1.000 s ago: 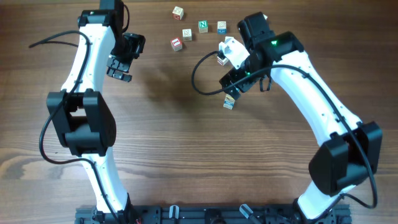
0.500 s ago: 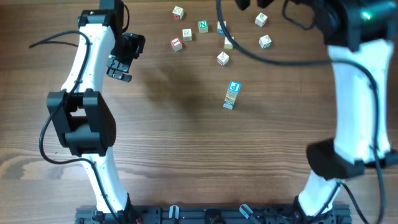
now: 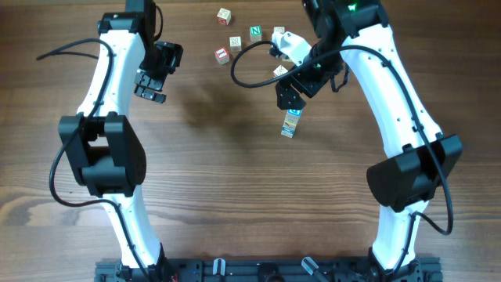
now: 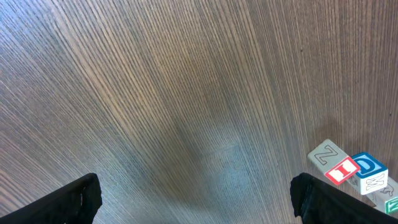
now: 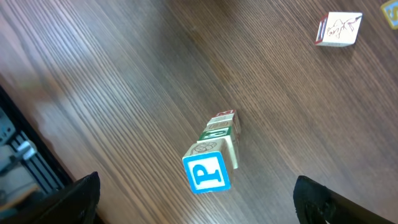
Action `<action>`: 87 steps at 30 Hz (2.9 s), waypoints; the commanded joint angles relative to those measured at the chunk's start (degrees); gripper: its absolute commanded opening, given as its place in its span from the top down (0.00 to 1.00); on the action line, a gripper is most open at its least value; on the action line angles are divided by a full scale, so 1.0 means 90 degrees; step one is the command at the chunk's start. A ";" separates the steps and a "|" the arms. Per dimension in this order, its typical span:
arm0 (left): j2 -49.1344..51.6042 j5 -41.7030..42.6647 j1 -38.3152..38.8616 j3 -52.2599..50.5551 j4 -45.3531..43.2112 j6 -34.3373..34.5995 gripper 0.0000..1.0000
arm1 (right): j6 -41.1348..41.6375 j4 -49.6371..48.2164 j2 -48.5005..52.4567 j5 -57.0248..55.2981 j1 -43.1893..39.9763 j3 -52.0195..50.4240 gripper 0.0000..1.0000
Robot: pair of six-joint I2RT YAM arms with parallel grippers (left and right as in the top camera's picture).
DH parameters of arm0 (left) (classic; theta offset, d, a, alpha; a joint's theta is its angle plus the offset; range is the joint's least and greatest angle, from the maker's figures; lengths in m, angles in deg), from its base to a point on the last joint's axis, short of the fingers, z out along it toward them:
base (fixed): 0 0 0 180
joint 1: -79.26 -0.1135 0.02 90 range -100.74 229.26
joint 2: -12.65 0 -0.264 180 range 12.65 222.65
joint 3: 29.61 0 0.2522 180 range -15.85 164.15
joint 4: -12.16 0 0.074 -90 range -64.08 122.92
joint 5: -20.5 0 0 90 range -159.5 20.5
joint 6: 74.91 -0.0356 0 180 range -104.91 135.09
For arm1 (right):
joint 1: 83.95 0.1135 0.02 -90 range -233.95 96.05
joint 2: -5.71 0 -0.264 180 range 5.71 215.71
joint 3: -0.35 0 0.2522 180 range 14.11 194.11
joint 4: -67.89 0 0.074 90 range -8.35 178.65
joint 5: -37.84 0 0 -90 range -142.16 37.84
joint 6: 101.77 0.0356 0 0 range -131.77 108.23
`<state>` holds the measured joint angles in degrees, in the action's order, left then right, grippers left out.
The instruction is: Form a tower
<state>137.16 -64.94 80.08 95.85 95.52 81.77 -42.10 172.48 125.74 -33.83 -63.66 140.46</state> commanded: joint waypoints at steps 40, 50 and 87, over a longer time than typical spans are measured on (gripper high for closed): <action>-0.0192 -0.0063 -0.0022 -0.0029 0.0002 -0.0075 0.00 | 0.0347 -0.1404 0.0357 -0.1277 0.0500 -0.2232 0.08; -0.0192 -0.0063 -0.0022 -0.0029 0.0002 -0.0075 0.00 | 0.0172 -0.1579 0.0369 -0.1280 0.0500 -0.2302 0.11; -0.0192 -0.0063 -0.0022 -0.0029 0.0002 -0.0075 0.00 | 0.0386 -0.1778 -0.0117 -0.1545 0.0721 -0.2271 0.00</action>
<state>137.16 -64.94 80.11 95.85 95.52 81.77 -39.85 156.17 127.27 -45.72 -58.04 118.29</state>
